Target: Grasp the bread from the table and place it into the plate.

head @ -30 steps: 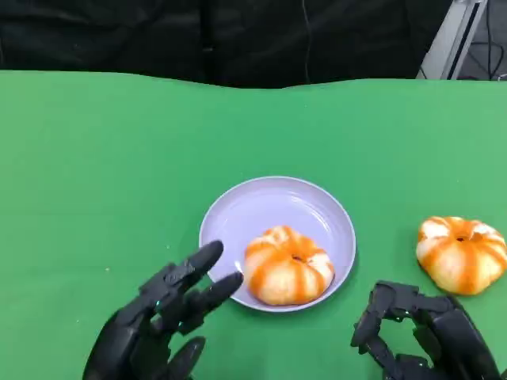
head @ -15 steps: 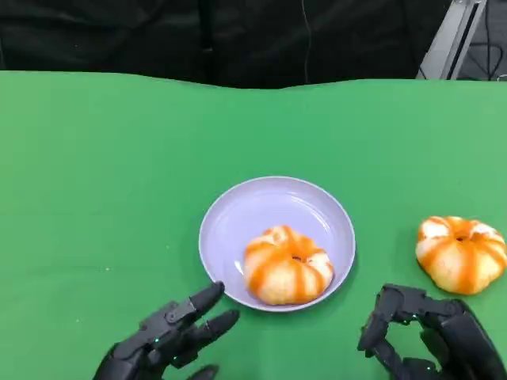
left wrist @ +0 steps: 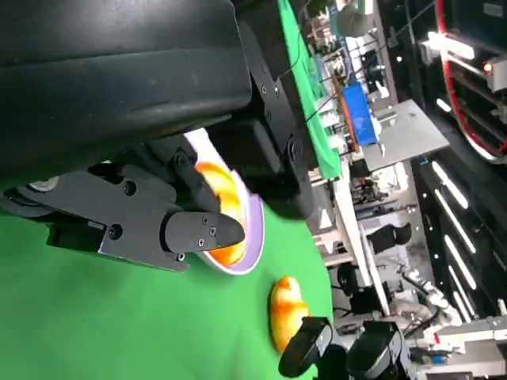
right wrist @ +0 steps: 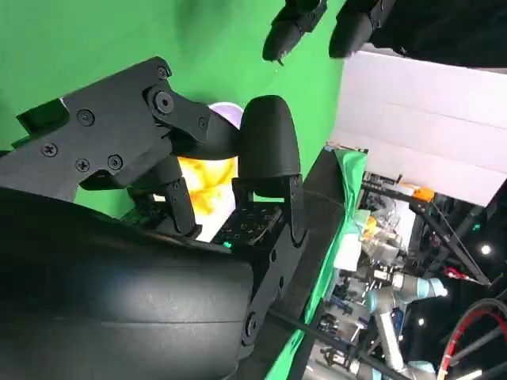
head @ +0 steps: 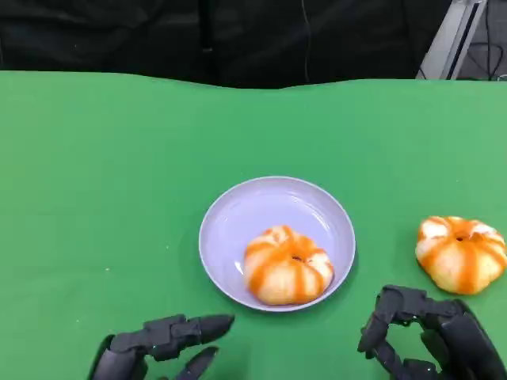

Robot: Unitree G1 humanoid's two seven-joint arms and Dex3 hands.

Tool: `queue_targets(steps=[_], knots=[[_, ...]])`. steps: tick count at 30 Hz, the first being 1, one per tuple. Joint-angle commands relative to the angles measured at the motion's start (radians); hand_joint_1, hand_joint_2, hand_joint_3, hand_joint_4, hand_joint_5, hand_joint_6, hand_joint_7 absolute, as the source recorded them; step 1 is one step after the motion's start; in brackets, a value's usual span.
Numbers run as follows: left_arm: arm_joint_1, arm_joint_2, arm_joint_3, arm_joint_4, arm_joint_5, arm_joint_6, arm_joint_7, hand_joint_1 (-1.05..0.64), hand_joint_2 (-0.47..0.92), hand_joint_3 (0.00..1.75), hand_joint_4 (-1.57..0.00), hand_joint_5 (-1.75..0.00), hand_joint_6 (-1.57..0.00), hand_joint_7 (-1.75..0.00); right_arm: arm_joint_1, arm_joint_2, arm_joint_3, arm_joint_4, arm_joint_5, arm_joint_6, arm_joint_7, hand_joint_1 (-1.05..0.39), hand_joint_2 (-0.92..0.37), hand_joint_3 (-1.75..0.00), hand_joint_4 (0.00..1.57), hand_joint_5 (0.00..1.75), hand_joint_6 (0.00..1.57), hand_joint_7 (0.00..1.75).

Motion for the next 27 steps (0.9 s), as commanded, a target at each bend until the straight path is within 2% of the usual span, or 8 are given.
queue_targets(steps=[1, 3, 4, 8, 10, 18, 27], knots=[[-0.028, 0.026, -0.008, 0.023, -0.048, 0.003, -0.007, 0.01, 0.61, 0.99, -1.05, -0.96, -1.22, -0.59, 0.011, -0.016, -0.009, -0.013, 0.018, 0.007, 0.002, -0.21, -0.59, -0.93, 0.8, 1.59, 0.81, 1.32], [-0.029, 0.028, -0.015, 0.018, -0.06, 0.019, -0.01, 0.01, 0.54, 1.13, -1.0, -1.22, -1.15, -0.85, 0.011, -0.017, -0.01, -0.011, 0.012, 0.003, 0.0, -0.2, -0.59, -0.93, 0.8, 1.59, 0.81, 1.31], [-0.028, 0.03, -0.019, 0.015, -0.061, 0.024, -0.009, 0.01, 0.51, 1.17, -0.99, -1.29, -1.13, -0.9, 0.01, -0.018, -0.01, -0.011, 0.012, 0.001, 0.001, -0.2, -0.59, -0.93, 0.8, 1.59, 0.81, 1.31], [-0.033, 0.026, -0.028, 0.013, -0.053, 0.026, 0.005, -0.02, 0.44, 1.31, -0.96, -1.44, -1.09, -1.05, 0.01, -0.019, -0.01, -0.013, 0.01, 0.003, 0.001, -0.21, -0.59, -0.94, 0.8, 1.59, 0.8, 1.31], [-0.038, 0.016, -0.033, 0.02, -0.042, 0.02, 0.017, -0.05, 0.44, 1.31, -0.95, -1.5, -1.05, -1.12, 0.01, -0.019, -0.009, -0.01, 0.01, 0.001, 0.003, -0.21, -0.59, -0.94, 0.8, 1.59, 0.8, 1.31], [-0.034, 0.002, -0.059, 0.02, 0.014, 0.025, 0.048, -0.09, 0.44, 1.36, -0.9, -1.59, -0.94, -1.33, 0.009, -0.016, -0.007, -0.017, 0.014, 0.01, 0.005, -0.22, -0.59, -0.94, 0.8, 1.59, 0.8, 1.32], [-0.033, 0.005, -0.083, 0.026, 0.03, 0.024, 0.061, -0.09, 0.45, 1.37, -0.88, -1.59, -0.9, -1.36, 0.014, -0.016, -0.008, -0.016, 0.008, 0.001, 0.002, -0.2, -0.6, -0.92, 0.79, 1.59, 0.81, 1.31]])
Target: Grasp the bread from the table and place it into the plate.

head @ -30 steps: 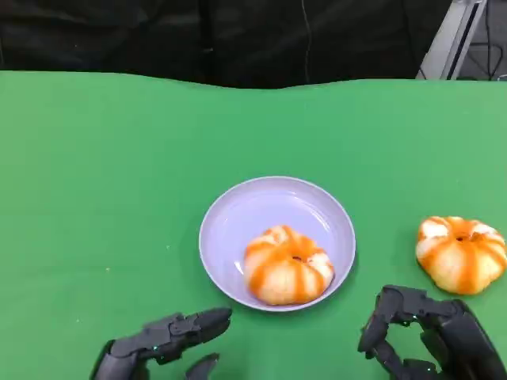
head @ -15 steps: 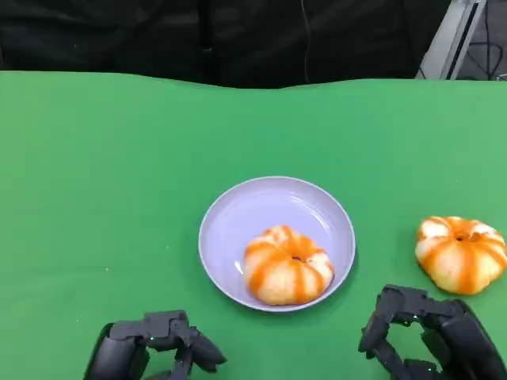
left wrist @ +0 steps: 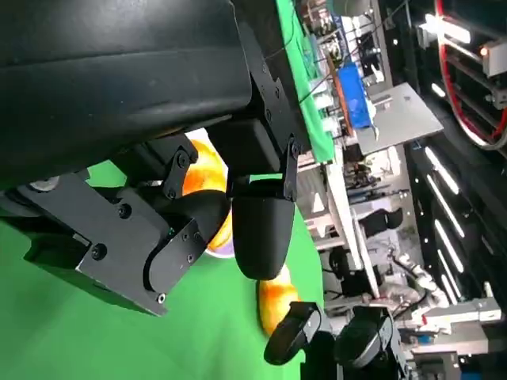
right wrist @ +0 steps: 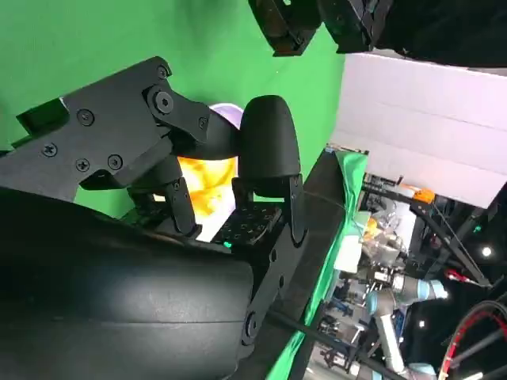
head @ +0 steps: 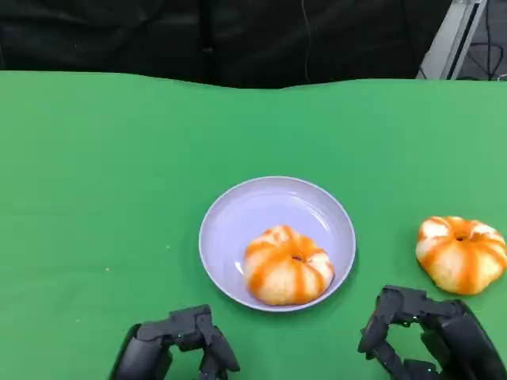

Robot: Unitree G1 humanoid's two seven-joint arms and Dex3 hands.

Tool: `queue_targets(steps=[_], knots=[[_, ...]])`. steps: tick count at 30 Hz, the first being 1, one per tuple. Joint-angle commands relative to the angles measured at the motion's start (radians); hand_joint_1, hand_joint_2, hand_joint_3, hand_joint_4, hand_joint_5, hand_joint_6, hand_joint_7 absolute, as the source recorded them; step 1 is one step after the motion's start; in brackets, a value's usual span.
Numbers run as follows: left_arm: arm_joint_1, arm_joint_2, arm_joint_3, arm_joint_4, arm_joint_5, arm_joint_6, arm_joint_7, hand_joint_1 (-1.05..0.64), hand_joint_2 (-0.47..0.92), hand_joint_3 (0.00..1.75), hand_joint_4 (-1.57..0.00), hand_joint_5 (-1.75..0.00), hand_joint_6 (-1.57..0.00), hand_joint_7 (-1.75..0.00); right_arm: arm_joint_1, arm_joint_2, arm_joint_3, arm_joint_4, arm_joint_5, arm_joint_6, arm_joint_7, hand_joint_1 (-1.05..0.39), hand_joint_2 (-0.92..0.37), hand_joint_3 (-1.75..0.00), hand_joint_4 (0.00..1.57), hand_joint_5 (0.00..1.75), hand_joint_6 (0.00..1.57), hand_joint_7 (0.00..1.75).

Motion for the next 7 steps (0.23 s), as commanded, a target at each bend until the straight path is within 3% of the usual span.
queue_targets(steps=[1, 7], knots=[[0.002, 0.012, 0.0, 0.007, 0.013, 0.002, 0.024, -0.09, 0.45, 1.37, -0.88, -1.59, -0.9, -1.36, 0.013, -0.015, -0.007, -0.011, 0.009, -0.003, -0.002, -0.21, -0.6, -0.92, 0.79, 1.59, 0.81, 1.31], [0.002, 0.014, -0.003, 0.008, -0.008, 0.001, 0.017, -0.11, 0.46, 1.35, -0.88, -1.6, -0.9, -1.36, 0.015, -0.016, -0.007, -0.012, 0.009, -0.002, -0.001, -0.22, -0.61, -0.92, 0.8, 1.58, 0.8, 1.31]])
